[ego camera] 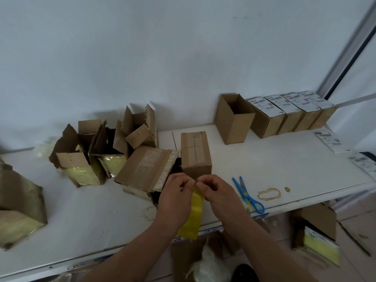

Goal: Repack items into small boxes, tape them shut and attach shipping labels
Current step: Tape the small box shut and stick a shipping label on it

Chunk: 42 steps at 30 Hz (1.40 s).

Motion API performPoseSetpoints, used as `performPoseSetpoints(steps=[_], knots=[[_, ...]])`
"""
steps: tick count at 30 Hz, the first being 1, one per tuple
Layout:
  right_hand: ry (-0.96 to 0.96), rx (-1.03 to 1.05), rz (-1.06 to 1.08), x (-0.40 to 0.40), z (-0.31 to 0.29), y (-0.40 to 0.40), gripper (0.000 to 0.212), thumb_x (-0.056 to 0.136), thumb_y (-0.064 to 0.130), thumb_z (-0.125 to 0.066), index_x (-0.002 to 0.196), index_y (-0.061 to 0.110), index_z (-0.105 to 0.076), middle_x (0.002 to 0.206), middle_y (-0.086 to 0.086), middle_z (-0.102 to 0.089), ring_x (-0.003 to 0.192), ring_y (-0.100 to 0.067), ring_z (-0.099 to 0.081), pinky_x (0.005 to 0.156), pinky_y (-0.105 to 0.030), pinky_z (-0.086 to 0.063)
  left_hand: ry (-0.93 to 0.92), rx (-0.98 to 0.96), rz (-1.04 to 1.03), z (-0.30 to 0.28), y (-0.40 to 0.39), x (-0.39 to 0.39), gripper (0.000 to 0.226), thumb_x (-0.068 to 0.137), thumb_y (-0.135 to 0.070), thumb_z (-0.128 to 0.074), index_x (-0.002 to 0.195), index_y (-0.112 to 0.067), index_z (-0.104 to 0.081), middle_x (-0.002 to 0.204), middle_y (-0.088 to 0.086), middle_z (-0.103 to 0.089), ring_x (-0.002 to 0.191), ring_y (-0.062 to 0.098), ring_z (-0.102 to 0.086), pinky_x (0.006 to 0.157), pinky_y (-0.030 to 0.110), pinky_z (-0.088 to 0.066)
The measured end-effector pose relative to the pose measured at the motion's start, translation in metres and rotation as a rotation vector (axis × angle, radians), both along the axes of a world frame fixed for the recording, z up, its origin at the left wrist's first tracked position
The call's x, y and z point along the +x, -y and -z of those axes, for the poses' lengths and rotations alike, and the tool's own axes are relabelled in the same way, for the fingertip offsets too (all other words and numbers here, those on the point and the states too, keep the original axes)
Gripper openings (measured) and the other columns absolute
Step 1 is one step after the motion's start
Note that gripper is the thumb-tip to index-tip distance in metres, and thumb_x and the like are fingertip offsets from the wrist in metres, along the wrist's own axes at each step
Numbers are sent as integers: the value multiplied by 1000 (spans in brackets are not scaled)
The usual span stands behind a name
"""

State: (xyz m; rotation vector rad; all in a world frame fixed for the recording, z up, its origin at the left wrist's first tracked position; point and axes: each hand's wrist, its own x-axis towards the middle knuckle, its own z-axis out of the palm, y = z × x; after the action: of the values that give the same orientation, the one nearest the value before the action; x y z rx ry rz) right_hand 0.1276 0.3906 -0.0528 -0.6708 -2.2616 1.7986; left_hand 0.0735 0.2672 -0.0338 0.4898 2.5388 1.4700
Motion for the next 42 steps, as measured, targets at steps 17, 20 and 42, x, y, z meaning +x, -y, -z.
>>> performPoseSetpoints(steps=[17,20,42], knots=[[86,-141,59,-6,-4,10,17,97,36,-56,90,27,-69,95,1,-70,96,-14,-64,92,-38,-55,214,-115,-14,-4,5,7,27,101,-46,-43,121,-35,-58,114,-8,-56,97,7,-53,78,24,-42],[76,-132,53,-4,-8,12,17,97,35,-57,91,25,-70,95,1,-69,95,-14,-63,91,-38,-55,302,-22,15,-12,14,10,25,101,-44,-46,116,-31,-62,106,-12,-61,95,4,-56,70,19,-42],[148,405,-193,25,-57,55,14,100,40,-48,98,32,-59,84,12,-63,71,1,-56,49,-8,-38,-375,-918,62,-27,129,-12,26,101,-39,-43,122,-31,-56,119,0,-47,91,17,-61,70,32,-53]])
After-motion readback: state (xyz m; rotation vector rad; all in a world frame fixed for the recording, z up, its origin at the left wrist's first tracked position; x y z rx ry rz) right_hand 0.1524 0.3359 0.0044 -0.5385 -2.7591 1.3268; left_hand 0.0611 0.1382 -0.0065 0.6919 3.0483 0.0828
